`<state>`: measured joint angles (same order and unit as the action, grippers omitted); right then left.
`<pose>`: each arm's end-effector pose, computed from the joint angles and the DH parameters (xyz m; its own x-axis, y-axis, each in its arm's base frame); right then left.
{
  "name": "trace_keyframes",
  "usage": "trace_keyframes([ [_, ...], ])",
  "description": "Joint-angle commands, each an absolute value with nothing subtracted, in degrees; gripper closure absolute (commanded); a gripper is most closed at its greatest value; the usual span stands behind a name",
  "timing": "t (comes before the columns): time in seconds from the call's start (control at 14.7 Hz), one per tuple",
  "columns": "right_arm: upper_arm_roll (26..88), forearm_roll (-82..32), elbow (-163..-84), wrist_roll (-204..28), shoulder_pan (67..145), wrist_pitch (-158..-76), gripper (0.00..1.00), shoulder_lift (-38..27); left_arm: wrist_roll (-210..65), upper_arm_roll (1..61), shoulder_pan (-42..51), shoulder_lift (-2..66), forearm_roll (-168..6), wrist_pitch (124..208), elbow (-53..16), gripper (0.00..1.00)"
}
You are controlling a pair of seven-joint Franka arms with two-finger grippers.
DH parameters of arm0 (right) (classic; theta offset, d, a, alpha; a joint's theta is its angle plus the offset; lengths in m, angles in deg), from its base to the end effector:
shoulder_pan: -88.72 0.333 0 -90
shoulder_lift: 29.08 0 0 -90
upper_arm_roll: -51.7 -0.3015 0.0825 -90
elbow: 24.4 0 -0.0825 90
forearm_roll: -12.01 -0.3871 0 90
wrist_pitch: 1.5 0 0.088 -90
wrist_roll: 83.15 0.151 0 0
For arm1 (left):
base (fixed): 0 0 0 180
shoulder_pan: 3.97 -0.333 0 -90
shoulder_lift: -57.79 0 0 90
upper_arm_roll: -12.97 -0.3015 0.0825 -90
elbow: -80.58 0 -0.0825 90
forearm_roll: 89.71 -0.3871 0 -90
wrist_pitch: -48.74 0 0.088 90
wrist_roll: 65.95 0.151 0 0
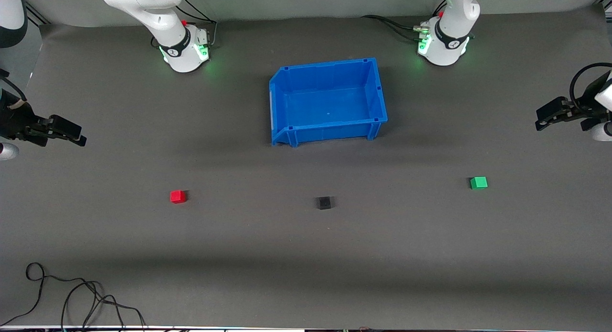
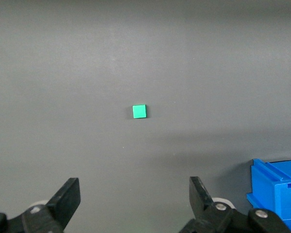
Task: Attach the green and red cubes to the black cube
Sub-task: 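Reach the right gripper toward the red cube while the left gripper reaches green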
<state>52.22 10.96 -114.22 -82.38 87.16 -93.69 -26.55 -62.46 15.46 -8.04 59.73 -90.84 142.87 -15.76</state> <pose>0.5732 -0.0180 0.5459 0.9987 -0.0504 -0.0030 -0.0505 -0.9986 -0.0179 0.5516 0.0178 0.5383 0.9994 -0.0347 -0.0060 -0.0348 -0.9992 -0.0208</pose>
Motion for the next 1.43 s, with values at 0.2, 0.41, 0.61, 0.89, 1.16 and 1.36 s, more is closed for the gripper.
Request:
trace_keyframes([
  [0.2,52.49,9.99,-114.05,-82.27,87.32,-93.44,0.0,-27.41,-62.08,15.17,-8.1,59.72,-90.41,142.25,-15.66,0.0],
  [0.41,52.41,9.99,-113.96,-82.27,87.32,-93.44,0.0,-27.32,-62.08,14.73,-8.19,59.81,-90.41,142.25,-15.57,0.0],
  [0.61,52.41,9.03,-112.73,-76.09,87.14,-93.44,0.0,-26.54,-62.08,14.73,-8.1,59.81,-90.41,142.16,-15.57,0.0],
  [0.89,51.97,8.76,-109.13,-47.54,87.32,-93.44,0.0,-23.63,-61.9,14.64,-8.19,59.72,-90.41,142.25,-15.66,0.0],
  [1.16,52.05,1.49,-109.03,-18.08,86.8,-93.61,0.0,-22.58,-62.08,14.64,-8.1,59.81,-90.41,142.16,-15.66,0.0],
  [1.36,52.41,-1.16,-109.21,-8.03,86.44,-93.52,0.0,-20.73,-61.99,14.64,-8.1,59.72,-90.41,142.16,-15.66,0.0],
])
